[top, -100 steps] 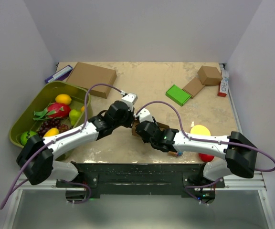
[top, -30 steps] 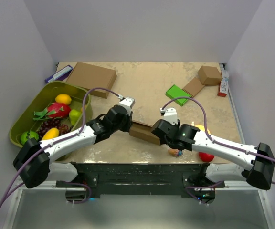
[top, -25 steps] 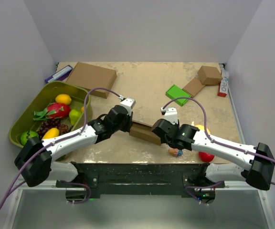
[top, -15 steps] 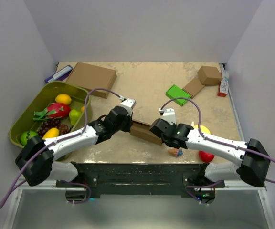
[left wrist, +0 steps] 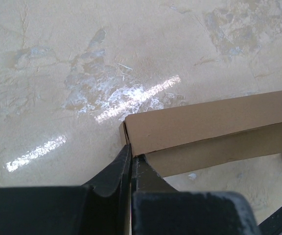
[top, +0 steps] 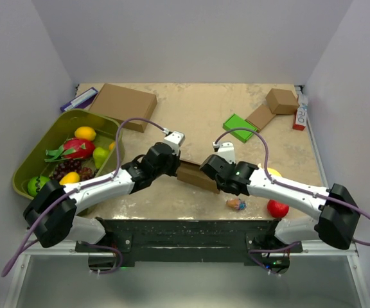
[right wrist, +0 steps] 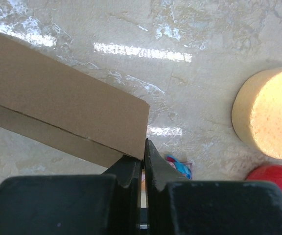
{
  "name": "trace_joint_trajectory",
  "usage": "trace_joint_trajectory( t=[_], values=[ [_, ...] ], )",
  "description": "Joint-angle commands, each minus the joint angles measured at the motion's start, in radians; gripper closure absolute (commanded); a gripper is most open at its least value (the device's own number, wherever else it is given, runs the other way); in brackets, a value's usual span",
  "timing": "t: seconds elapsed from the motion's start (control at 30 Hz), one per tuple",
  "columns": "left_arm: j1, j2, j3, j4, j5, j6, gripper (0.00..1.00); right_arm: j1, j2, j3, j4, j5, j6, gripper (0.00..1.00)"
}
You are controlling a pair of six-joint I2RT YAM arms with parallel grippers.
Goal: Fold the paper box
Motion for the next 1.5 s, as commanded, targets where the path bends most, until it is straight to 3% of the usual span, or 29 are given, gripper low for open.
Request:
trace_joint_trajectory(
  t=[0.0, 0.2, 0.9, 1.03, 1.13, 1.23, 1.47],
  values=[
    [-0.023, 0.015, -0.002, -0.005, -0.015, 0.028, 1.00, -0.020, 0.024, 0.093, 0.023, -0.070, -0.026, 0.98],
    [-0.065, 0.035, 0.029, -0.105, -0.133, 0.057, 1.00, -0.067, 0.039, 0.127, 0.021, -0.166, -0.072, 1.00],
    [-0.123, 0.081, 0.093, -0.226, -0.285, 0.091, 1.00, -0.138, 0.054, 0.186, 0.010, -0.300, -0.144, 1.00],
    [-0.126, 0.076, 0.118, -0.240, -0.282, 0.077, 1.00, -0.138, 0.047, 0.189, -0.002, -0.291, -0.141, 0.77],
    [-0.126, 0.082, 0.142, -0.264, -0.290, 0.074, 1.00, -0.138, 0.019, 0.189, -0.022, -0.271, -0.138, 0.67],
    [-0.126, 0.090, 0.151, -0.272, -0.288, 0.076, 1.00, -0.138, -0.004, 0.180, -0.019, -0.262, -0.135, 0.61],
    [-0.128, 0.091, 0.156, -0.278, -0.290, 0.074, 1.00, -0.138, 0.028, 0.159, -0.066, -0.213, -0.108, 0.64]
  ],
)
